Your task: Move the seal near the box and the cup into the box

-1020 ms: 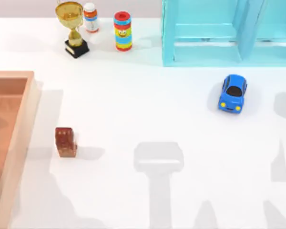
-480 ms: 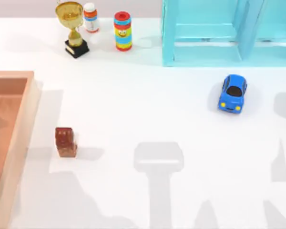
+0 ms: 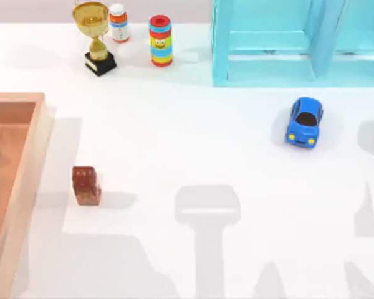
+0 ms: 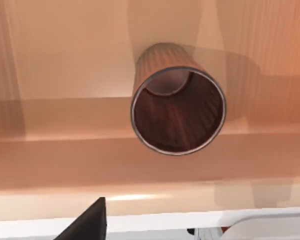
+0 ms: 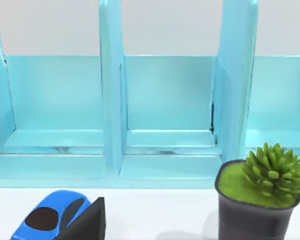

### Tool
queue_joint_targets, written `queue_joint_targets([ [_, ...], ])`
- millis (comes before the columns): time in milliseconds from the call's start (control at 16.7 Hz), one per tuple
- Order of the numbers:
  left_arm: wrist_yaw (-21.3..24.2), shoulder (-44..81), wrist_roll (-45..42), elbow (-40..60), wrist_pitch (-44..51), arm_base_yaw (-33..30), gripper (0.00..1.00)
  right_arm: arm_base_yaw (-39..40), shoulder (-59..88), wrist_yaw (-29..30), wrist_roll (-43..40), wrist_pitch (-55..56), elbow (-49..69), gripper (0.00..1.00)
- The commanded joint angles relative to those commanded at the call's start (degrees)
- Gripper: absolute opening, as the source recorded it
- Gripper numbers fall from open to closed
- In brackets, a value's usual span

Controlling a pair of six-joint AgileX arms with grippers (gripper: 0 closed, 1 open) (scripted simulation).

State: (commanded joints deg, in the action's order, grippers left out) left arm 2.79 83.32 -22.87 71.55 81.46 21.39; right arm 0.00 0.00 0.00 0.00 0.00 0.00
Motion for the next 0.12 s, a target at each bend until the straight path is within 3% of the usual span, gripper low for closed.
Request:
queue_joint_targets([
  [120, 0.92, -0.35, 0.05, 0.44, 0.38, 0.01, 1.0, 0.0, 0.0, 0.0, 0.0, 0.0, 0.0, 1.0],
])
